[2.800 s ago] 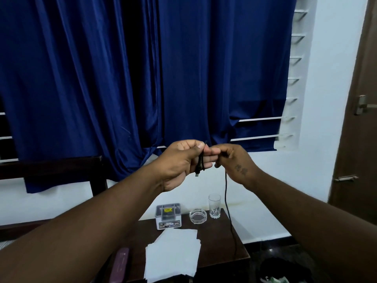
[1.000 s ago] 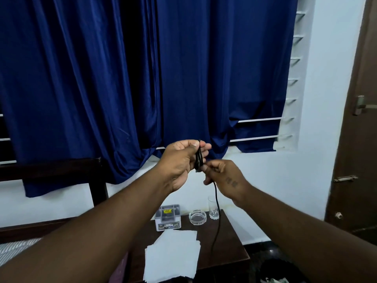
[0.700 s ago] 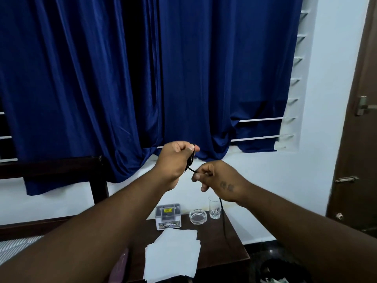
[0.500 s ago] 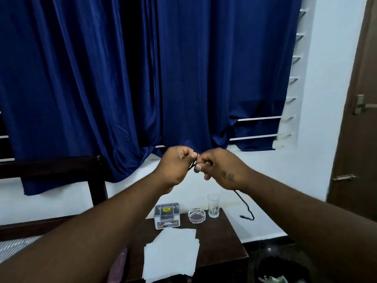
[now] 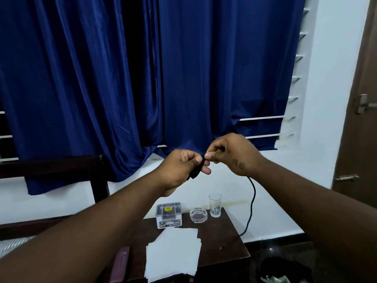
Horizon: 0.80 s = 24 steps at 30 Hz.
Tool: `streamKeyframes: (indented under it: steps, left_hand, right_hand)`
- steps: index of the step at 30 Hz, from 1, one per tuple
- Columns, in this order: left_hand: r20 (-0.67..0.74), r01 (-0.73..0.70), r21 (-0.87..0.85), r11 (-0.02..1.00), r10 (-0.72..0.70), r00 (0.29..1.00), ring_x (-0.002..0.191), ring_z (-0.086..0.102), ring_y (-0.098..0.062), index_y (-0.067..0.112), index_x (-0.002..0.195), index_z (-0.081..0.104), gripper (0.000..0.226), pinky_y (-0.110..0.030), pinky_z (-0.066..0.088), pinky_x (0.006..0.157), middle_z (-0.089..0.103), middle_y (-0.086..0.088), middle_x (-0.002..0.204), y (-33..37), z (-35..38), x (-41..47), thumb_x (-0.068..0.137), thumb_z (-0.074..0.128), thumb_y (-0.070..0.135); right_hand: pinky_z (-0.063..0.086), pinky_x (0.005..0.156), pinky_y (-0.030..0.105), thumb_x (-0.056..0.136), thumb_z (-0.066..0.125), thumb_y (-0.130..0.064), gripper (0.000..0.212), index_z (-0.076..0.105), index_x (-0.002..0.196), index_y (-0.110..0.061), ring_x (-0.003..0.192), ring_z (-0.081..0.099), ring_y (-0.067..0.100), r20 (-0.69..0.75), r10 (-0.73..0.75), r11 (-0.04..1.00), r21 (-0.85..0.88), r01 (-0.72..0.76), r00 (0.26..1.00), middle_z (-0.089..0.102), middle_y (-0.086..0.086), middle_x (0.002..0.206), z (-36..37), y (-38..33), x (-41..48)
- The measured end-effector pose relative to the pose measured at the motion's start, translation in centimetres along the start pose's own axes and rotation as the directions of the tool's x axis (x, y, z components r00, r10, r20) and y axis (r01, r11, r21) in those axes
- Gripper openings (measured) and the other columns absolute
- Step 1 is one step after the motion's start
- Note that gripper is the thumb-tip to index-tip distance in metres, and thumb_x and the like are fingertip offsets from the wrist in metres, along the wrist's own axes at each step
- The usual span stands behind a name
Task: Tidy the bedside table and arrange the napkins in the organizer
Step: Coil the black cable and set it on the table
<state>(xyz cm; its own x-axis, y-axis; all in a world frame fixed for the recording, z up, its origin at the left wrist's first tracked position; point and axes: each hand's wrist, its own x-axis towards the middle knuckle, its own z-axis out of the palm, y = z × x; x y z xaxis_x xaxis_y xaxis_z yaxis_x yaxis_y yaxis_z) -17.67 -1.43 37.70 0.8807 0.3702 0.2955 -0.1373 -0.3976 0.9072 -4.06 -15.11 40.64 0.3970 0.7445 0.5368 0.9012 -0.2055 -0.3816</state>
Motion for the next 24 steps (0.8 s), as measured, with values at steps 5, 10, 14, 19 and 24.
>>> streamKeyframes:
  steps: [5, 10, 14, 19, 24]
  left_hand:
    - [0.017, 0.005, -0.085, 0.996, -0.003, 1.000, 0.082, 0.045, -0.030, -0.004, 0.101, 0.069, 0.023, -0.032, 0.039, 0.070, 0.079, -0.010, 0.087, 0.1, 0.1, 0.0, 0.105, 0.053, 0.013]
    - [0.040, 0.012, -0.167, 0.986, -0.006, 0.999, 0.097, 0.065, -0.033, 0.006, 0.094, 0.068, 0.017, -0.035, 0.045, 0.084, 0.079, -0.015, 0.097, 0.9, 0.7, -0.5, 0.104, 0.055, 0.012]
    - [0.039, -0.013, -0.284, 0.959, 0.025, 0.999, 0.108, 0.071, -0.031, 0.002, 0.098, 0.068, 0.018, -0.037, 0.054, 0.094, 0.076, -0.024, 0.111, 1.4, 1.5, -0.5, 0.104, 0.053, 0.010]
    - [-0.073, -0.047, -0.424, 0.905, 0.017, 0.997, 0.120, 0.067, -0.037, 0.008, 0.088, 0.071, 0.023, -0.050, 0.047, 0.111, 0.074, -0.022, 0.117, 1.0, 2.0, 0.1, 0.103, 0.054, 0.009]
    - [-0.217, -0.097, -0.343, 0.934, 0.022, 0.976, 0.121, 0.066, -0.034, 0.010, 0.086, 0.070, 0.024, -0.050, 0.046, 0.113, 0.075, -0.018, 0.118, 0.3, 1.1, 0.7, 0.104, 0.054, 0.008]
  right_hand:
    - [0.058, 0.071, 0.028, 0.085, 0.079, -0.028, 0.007, 0.079, 0.081, -0.022, 0.072, 0.071, 0.007, -0.059, -0.033, 0.982, 0.186, 0.044, 0.998, 0.076, -0.007, 0.074, -0.1, 0.5, 0.1]
    - [0.045, 0.063, 0.008, 0.091, 0.073, -0.014, 0.010, 0.078, 0.090, -0.006, 0.066, 0.062, -0.002, -0.148, 0.010, 0.922, 0.384, 0.049, 0.989, 0.073, -0.002, 0.078, 1.2, 2.1, -0.3]
    - [0.050, 0.065, 0.017, 0.091, 0.062, 0.008, 0.011, 0.073, 0.090, 0.005, 0.064, 0.062, 0.006, -0.112, 0.105, 0.739, 0.674, -0.002, 0.988, 0.071, 0.001, 0.072, 4.1, 2.8, -0.6]
    - [0.052, 0.075, 0.034, 0.097, 0.058, 0.001, 0.018, 0.070, 0.085, 0.006, 0.066, 0.062, 0.017, -0.005, 0.204, 0.695, 0.706, -0.141, 0.979, 0.067, 0.015, 0.073, 7.8, 2.5, -2.2]
    - [0.051, 0.069, 0.020, 0.102, 0.056, -0.019, 0.023, 0.076, 0.097, -0.007, 0.066, 0.067, 0.016, 0.145, 0.179, 0.723, 0.652, -0.230, 0.973, 0.064, 0.006, 0.065, 8.9, 1.0, -3.6]
